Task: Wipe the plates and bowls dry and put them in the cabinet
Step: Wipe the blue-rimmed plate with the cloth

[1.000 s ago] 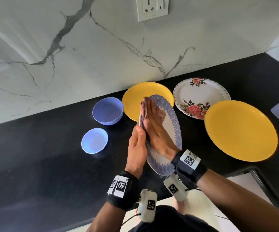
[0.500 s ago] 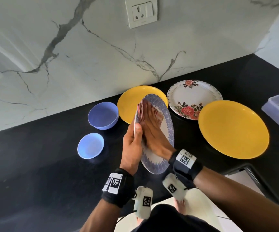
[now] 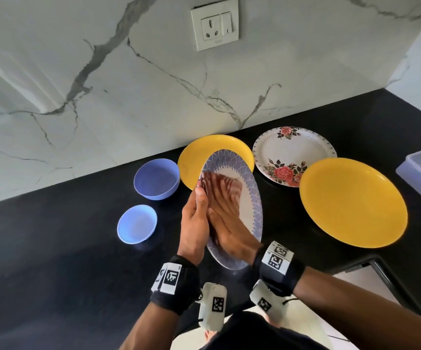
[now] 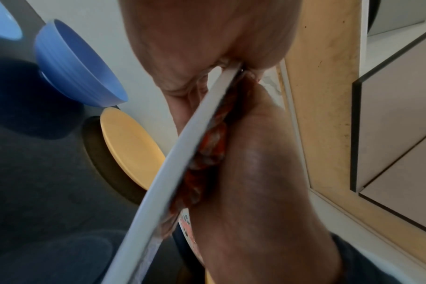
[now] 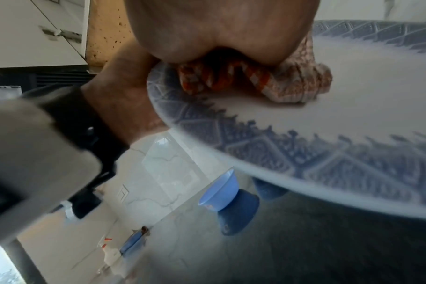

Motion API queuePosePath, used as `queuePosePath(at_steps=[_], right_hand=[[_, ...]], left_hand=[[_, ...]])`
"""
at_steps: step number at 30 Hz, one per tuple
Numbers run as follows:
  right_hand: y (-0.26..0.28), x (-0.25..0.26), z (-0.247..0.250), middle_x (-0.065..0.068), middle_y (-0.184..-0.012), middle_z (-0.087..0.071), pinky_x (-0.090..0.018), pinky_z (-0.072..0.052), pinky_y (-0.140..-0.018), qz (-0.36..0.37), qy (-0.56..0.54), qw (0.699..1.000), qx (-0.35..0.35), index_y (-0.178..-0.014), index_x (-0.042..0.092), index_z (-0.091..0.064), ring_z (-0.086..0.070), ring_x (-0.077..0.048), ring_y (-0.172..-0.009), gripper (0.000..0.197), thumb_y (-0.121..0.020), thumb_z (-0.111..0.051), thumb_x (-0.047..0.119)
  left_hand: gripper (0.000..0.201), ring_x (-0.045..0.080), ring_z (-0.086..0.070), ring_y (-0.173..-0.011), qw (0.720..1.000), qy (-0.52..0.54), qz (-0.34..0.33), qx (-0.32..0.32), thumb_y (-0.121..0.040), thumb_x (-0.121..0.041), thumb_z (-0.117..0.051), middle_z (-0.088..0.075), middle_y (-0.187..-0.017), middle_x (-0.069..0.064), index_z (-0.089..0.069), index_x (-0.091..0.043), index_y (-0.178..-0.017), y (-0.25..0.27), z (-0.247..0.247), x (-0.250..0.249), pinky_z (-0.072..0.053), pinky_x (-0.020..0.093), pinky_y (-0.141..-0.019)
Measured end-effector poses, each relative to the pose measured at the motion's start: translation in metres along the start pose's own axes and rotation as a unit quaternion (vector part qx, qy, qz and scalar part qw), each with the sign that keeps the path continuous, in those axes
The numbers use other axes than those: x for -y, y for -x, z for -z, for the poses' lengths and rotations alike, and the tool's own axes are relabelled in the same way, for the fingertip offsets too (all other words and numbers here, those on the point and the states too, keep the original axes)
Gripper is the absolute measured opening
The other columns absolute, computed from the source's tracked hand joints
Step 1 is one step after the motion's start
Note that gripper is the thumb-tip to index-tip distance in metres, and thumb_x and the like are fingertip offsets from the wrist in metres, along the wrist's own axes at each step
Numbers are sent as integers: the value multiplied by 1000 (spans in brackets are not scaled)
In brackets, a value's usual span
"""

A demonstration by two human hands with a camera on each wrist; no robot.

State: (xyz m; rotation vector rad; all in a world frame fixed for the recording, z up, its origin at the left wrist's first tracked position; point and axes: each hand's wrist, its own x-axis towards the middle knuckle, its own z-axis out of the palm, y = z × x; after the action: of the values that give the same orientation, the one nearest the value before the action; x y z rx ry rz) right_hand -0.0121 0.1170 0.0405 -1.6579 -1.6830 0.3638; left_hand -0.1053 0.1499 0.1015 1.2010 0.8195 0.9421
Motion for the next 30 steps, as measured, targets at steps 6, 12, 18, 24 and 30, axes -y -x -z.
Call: queuePosePath(at_steps=[6, 12, 18, 24, 30], right_hand=[[-42, 0, 30, 15, -164, 29, -47, 11, -126, -48, -104, 993, -12, -156, 43, 17, 24, -7, -152, 58, -112, -18, 30], [-36, -47, 28, 7, -160, 23, -45, 8, -127, -157, -116, 981, 7, -145, 32, 21, 23, -11, -151, 50, -111, -15, 29], [13, -56, 23, -2, -161, 28, -55, 4, -126, -171, -77, 976, 107, -155, 19, 25, 25, -23, -151, 57, -111, -7, 37], [38, -15, 13, 13, -164, 30, -46, 21, -121, 3, 10, 987, 163, -155, 39, 21, 28, -18, -152, 57, -105, -4, 46], [8, 5, 13, 10, -167, 23, -58, 5, -124, -10, -21, 994, 109, -159, 34, 15, 24, -17, -154, 59, -107, -12, 40]], left_hand=[[44, 24, -60, -135, 999, -5, -15, 29, -112, -39, -39, -69, -138, 5, -59, -17, -144, 5, 7, -1, -47, 50, -114], [44, 30, -64, -129, 1000, -17, -11, 15, -111, -34, -39, -71, -134, 7, -60, -14, -144, 11, 14, -2, -49, 59, -110], [48, 18, -64, -130, 1000, -3, -7, -22, -109, -43, -37, -71, -135, -1, -60, -17, -143, 10, 11, -1, -49, 49, -112], [93, 19, -49, -146, 997, 24, 64, -45, -85, -93, -38, -57, -153, -2, -53, -29, -151, -1, 14, 11, -30, 52, -125], [84, 18, -55, -141, 998, 40, 51, -14, -93, -82, -38, -65, -145, 3, -59, -19, -145, -6, 11, 0, -33, 47, -124]])
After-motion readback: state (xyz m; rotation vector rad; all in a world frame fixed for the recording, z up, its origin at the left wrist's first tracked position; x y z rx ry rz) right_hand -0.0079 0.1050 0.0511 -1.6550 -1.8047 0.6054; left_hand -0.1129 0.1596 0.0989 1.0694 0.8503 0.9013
